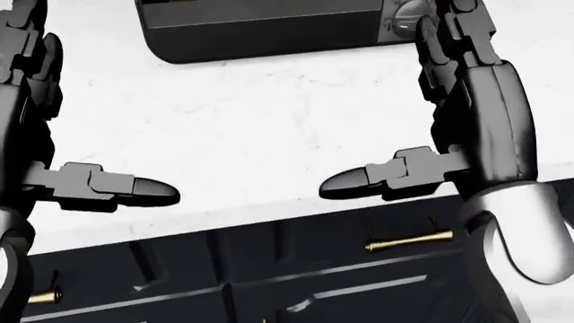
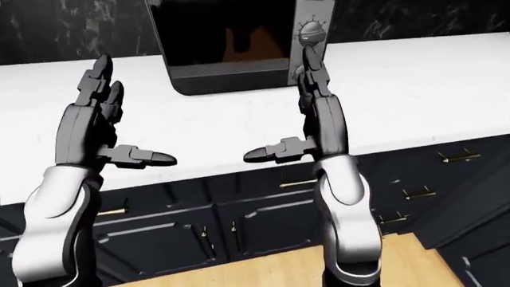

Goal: Open the toaster oven door.

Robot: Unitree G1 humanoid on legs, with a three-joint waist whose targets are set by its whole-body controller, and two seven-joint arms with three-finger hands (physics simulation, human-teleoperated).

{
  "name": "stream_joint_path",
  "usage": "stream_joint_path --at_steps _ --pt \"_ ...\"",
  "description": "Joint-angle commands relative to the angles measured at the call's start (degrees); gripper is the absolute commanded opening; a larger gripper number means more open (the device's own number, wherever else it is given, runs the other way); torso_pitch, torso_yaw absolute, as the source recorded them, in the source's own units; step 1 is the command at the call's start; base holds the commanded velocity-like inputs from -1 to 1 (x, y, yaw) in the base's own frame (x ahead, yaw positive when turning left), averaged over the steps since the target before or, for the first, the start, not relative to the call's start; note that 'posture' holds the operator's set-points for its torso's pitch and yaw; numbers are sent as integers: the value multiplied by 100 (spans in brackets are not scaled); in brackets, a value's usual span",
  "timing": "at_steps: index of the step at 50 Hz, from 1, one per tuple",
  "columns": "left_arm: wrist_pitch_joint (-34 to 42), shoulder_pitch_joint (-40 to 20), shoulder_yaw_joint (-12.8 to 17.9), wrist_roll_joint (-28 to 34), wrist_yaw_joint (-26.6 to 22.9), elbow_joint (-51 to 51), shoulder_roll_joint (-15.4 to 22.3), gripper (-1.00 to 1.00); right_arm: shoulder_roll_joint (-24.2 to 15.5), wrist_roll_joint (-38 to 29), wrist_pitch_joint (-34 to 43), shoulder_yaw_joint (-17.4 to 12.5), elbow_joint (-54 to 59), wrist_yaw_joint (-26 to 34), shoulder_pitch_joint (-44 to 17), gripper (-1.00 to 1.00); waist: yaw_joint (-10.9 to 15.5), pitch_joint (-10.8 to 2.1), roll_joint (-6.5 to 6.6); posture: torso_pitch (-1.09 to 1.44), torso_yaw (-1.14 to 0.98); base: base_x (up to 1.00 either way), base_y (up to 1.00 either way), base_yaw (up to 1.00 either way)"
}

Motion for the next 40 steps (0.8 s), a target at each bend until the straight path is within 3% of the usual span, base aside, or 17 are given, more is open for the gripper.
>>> stream_joint_path --at_steps 1,4,6,8,11,12,15,19,22,23,27,28,29,31,36,37,40 --pt "-101 -104 13 9 10 -129 50 100 -14 -24 -104 -64 -124 -18 -92 100 -12 -161 -1 0 0 1 44 0" --pt "-91 -119 10 7 7 -131 44 100 9 -24 -206 -81 -119 -58 -89 100 -2 -91 -150 0 0 0 30 0" --pt "-78 -122 24 3 1 -140 52 100 -2 40 -190 -102 -159 -90 -115 100 22 -170 76 0 0 0 0 0" --pt "-71 -126 42 -5 -1 -150 65 100 -34 14 -218 -80 -157 -46 -94 100 5 -81 356 0 0 0 0 0" --pt "-73 -93 56 -12 2 -173 73 100 -30 -24 -248 -57 -178 -12 -40 100 38 -134 395 0 0 0 21 0" --pt "-85 -88 34 -14 10 -165 57 100 -21 -30 -250 -66 -187 -14 -18 100 53 -98 366 0 0 0 70 0" --pt "-98 -105 12 -10 8 -143 47 100 -19 17 -222 -108 -200 -39 -82 100 -27 142 -226 0 0 0 66 0" --pt "-102 -71 3 2 -2 -173 36 100 1 17 -335 -88 -195 -34 40 100 -74 -76 534 0 0 1 8 0" --pt "-117 -69 22 2 2 -164 39 100 -9 -20 -356 -57 -188 3 21 100 -56 -16 621 0 0 10 8 0" --pt "-129 -58 14 2 -2 -159 38 100 -6 -44 -383 -32 -190 25 54 100 -14 -18 625 0 0 18 48 0" --pt "-162 -35 11 6 3 -142 34 100 15 -55 -410 -54 -195 41 99 100 63 164 48 0 0 17 51 0" --pt "-163 -16 0 6 1 -158 23 100 14 -51 -414 -56 -209 54 116 100 61 92 -178 0 0 16 51 0" --pt "-164 -7 5 5 -1 -165 20 100 20 -38 -405 -71 -219 55 125 100 -71 92 -32 0 0 17 51 0" --pt "-124 -22 5 9 -12 -200 25 100 42 -14 -444 -98 -200 7 144 100 -40 43 -140 0 0 17 32 0" --pt "-124 -55 28 -3 22 -199 8 100 44 93 -452 -101 -135 -103 60 100 -82 64 480 0 0 0 0 0" --pt "-169 -44 14 0 43 -178 3 100 40 91 -482 -96 -114 -116 57 100 -72 76 230 0 0 0 0 0" --pt "-184 -78 39 -84 87 -168 -7 100 32 102 -478 -80 -105 -120 47 100 12 -4 160 0 0 0 0 0"
